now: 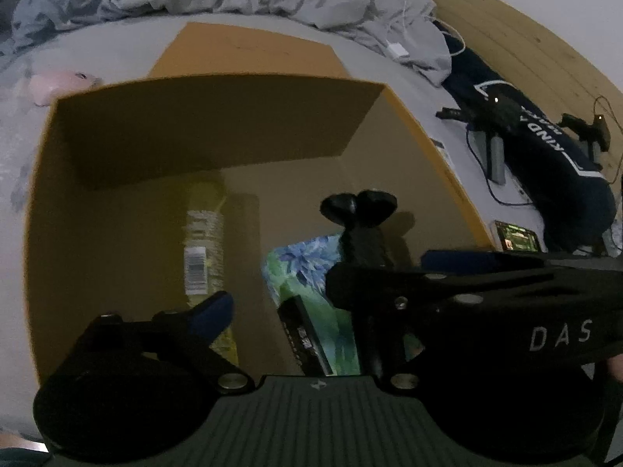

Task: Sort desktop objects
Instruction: 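Lower the flashlight into the box beside the tissue pack and open the right gripper, then withdraw both tools from the box and move them to the flat orange box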

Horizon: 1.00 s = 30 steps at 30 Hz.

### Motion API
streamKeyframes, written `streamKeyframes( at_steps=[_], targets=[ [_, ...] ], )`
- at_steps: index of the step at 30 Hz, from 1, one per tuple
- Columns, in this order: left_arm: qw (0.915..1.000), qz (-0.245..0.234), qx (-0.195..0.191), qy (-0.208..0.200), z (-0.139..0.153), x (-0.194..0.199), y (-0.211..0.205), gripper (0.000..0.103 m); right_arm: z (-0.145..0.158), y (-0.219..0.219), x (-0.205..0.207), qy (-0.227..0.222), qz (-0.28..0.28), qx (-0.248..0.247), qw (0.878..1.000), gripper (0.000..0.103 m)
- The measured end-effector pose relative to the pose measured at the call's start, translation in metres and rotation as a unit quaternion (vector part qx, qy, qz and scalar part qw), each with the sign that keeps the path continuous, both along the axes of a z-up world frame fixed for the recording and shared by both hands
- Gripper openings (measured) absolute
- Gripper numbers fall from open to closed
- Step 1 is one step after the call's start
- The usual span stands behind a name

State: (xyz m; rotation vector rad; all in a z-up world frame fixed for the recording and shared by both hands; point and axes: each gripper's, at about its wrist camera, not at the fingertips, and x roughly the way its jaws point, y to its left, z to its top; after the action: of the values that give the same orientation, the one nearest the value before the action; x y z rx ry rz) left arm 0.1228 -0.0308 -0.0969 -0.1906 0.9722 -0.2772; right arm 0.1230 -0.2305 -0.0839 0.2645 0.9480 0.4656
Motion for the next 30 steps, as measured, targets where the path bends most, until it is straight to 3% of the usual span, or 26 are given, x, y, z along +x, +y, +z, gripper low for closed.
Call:
streamKeyframes(
  at_steps=[9, 22, 30],
  targets=[
    [0.9999, 0.002, 0.009, -0.015, 0.009, -0.004, 0.001, 0.103, 0.004, -0.008, -0.005, -0.024, -0.030, -0.013, 0.999, 0.103],
    [0.9989, 0.021, -0.023, -0.036, 0.028, -0.008, 0.015, 0.103, 0.020, -0.021, -0.005, -0.046, -0.063, -0.001, 0.997, 0.103],
    [0.9957, 0.047, -0.016, -0.079, 0.049, -0.014, 0.032, 0.103, 0.046, -0.028, -0.009, -0.068, -0.069, 0.020, 0.995, 0.103]
  ],
)
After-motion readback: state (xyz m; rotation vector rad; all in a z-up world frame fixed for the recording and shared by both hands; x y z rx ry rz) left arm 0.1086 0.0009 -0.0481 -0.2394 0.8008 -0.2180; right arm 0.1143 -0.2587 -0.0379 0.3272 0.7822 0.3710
